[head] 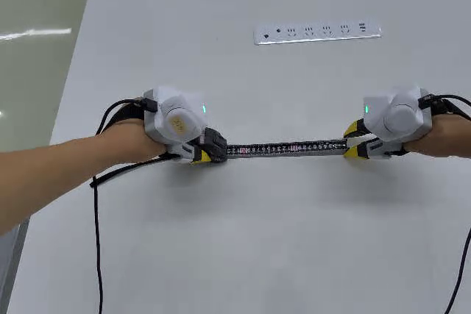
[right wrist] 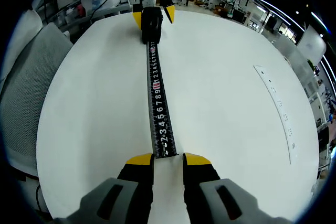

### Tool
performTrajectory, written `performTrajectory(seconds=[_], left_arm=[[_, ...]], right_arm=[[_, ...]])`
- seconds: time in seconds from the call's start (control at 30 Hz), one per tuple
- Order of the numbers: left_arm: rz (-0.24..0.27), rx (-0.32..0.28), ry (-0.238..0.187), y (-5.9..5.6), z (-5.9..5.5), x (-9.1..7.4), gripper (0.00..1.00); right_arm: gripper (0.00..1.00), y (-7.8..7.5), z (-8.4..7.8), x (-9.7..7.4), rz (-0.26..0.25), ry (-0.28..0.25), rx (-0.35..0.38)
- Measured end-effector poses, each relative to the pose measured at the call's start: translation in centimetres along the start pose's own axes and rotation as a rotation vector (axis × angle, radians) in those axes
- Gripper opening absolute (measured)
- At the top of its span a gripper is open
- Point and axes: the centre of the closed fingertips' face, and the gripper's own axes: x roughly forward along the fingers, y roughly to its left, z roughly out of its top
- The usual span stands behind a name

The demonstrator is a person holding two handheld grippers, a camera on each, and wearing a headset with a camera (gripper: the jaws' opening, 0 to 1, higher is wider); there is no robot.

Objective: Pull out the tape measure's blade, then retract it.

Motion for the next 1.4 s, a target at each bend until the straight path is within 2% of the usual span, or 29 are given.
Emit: performTrajectory(seconds=[0.23, 0.3, 0.67, 0.87, 0.93, 1.07, 1.17, 1.4], left_arm=[[0.032, -0.050, -0.019, 0.3, -0.2, -0.7, 0.44], [0.047, -0.063, -0.025, 0.4, -0.3, -1.0, 0.45], [0.105, -0.167, -0.047, 0.1, -0.7, -2.6, 0.50], [0.151, -0.279, -0.067, -0.4, -1.1, -3.3, 0.56], [0.166, -0.297, -0.075, -0.5, -1.1, -3.5, 0.56], [0.183, -0.333, -0.088, -0.6, -1.0, -3.8, 0.57], [0.216, -0.410, -0.115, -0.4, -0.9, -4.2, 0.59], [0.268, -0.503, -0.142, -0.3, -0.9, -4.9, 0.62]], right_arm=[[0.23, 0.1, -0.5, -0.7, -0.040, -0.016, 0.071], [0.24, 0.0, -0.3, -1.1, -0.063, -0.046, 0.129], [0.29, -0.1, 0.1, -2.6, -0.142, -0.093, 0.247], [0.34, -0.2, 0.4, -3.2, -0.198, -0.140, 0.370], [0.34, -0.2, 0.6, -3.3, -0.210, -0.155, 0.398], [0.36, 0.1, 0.8, -3.7, -0.234, -0.167, 0.446], [0.37, 0.5, 0.7, -3.6, -0.242, -0.171, 0.501], [0.44, 1.1, 1.5, -4.0, -0.267, -0.194, 0.570]])
